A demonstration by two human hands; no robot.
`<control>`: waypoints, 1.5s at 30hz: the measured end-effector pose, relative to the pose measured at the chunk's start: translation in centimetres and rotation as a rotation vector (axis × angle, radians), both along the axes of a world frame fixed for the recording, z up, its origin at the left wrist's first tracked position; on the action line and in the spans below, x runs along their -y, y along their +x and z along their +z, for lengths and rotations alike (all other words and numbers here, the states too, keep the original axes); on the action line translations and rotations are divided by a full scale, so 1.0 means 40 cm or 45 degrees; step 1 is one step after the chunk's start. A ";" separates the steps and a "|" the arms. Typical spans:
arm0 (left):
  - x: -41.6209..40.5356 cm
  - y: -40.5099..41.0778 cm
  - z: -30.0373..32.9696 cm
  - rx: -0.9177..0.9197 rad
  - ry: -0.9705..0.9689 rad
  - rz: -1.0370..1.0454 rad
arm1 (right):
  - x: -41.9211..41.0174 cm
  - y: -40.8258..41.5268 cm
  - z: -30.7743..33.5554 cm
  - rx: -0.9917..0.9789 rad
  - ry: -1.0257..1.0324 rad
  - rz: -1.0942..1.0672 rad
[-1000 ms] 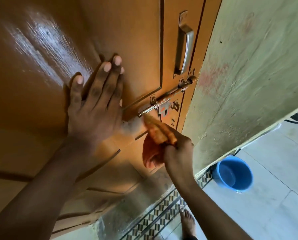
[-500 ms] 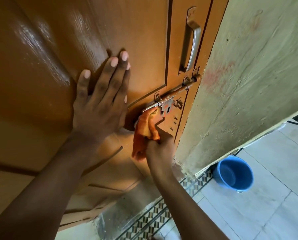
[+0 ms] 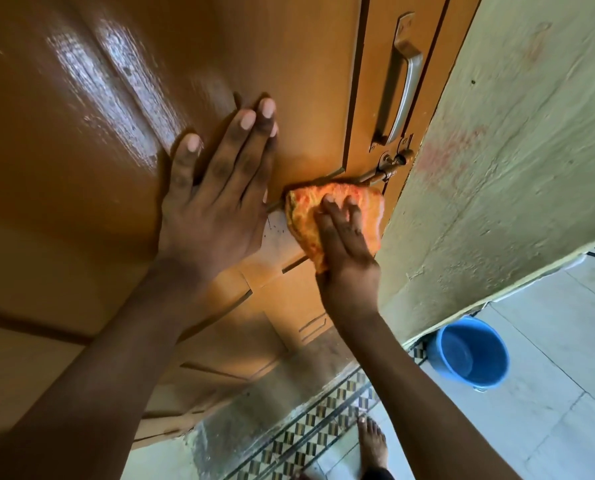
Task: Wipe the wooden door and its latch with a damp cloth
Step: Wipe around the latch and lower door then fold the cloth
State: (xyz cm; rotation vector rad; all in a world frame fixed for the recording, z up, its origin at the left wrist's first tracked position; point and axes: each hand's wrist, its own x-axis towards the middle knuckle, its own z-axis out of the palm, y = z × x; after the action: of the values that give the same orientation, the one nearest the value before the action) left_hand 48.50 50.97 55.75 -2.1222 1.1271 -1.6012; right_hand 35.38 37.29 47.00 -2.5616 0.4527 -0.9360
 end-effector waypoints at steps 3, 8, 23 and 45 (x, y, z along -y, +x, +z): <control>-0.001 -0.001 0.005 -0.042 -0.008 -0.012 | -0.039 -0.004 -0.010 0.007 -0.134 0.229; 0.000 0.003 0.003 -0.018 -0.005 0.001 | -0.040 -0.012 -0.025 0.093 0.077 0.073; -0.002 -0.003 0.004 -0.021 -0.009 0.015 | -0.089 -0.056 -0.053 0.023 0.524 0.169; -0.005 -0.007 0.008 -0.075 0.004 0.016 | -0.025 -0.064 0.043 0.560 1.044 0.121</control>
State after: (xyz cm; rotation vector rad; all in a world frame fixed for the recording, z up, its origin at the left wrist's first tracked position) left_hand 48.20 51.19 56.09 -2.1831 1.1312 -1.5397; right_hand 32.83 38.31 48.71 -1.5809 0.4531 -0.9780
